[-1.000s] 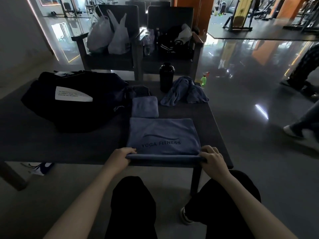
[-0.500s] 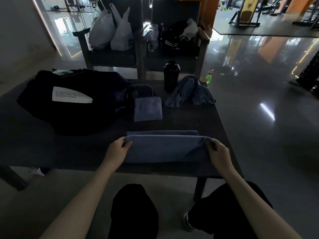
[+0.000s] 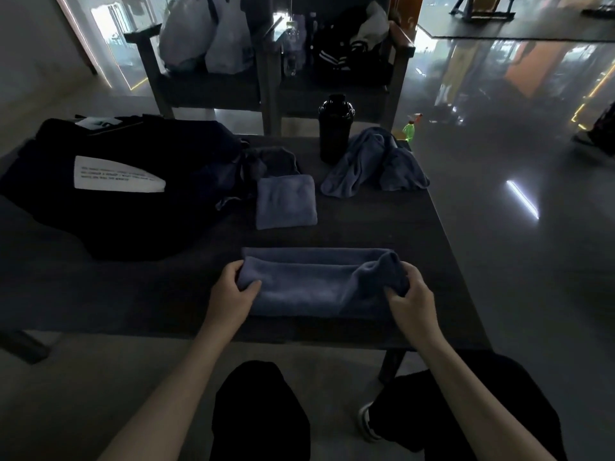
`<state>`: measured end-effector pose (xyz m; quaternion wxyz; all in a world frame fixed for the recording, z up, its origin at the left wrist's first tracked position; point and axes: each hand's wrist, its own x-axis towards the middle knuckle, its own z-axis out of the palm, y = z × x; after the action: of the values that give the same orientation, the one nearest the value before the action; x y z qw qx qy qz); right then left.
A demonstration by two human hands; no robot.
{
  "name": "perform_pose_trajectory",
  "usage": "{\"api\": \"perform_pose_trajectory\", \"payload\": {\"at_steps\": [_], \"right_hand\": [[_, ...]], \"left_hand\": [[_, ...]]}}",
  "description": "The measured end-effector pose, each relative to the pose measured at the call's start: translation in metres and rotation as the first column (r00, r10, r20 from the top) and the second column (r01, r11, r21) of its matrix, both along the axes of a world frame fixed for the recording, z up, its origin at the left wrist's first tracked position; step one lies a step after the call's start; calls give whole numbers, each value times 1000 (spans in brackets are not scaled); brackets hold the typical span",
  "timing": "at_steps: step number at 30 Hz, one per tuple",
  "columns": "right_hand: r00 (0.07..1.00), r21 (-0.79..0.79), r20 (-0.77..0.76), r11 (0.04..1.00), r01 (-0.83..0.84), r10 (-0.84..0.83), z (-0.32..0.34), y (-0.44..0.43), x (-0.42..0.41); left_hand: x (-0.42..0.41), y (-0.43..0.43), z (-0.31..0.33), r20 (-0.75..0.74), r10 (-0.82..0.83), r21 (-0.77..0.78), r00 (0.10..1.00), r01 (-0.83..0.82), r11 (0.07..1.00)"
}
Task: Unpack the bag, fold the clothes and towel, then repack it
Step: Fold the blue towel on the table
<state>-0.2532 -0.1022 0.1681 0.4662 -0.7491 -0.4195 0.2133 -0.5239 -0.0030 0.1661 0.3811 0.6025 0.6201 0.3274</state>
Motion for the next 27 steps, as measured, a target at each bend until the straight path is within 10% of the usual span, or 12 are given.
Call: {"api": "perform_pose_trajectory", "payload": {"at_steps": [10, 27], "right_hand": [[993, -32, -14, 993, 113, -114, 5, 29, 6], [974, -59, 78, 975, 216, -211, 4, -3, -19]], "left_hand": [[19, 12, 18, -202, 117, 295, 972, -53, 954], [11, 10, 0, -217, 195, 10, 957, -197, 980]]}}
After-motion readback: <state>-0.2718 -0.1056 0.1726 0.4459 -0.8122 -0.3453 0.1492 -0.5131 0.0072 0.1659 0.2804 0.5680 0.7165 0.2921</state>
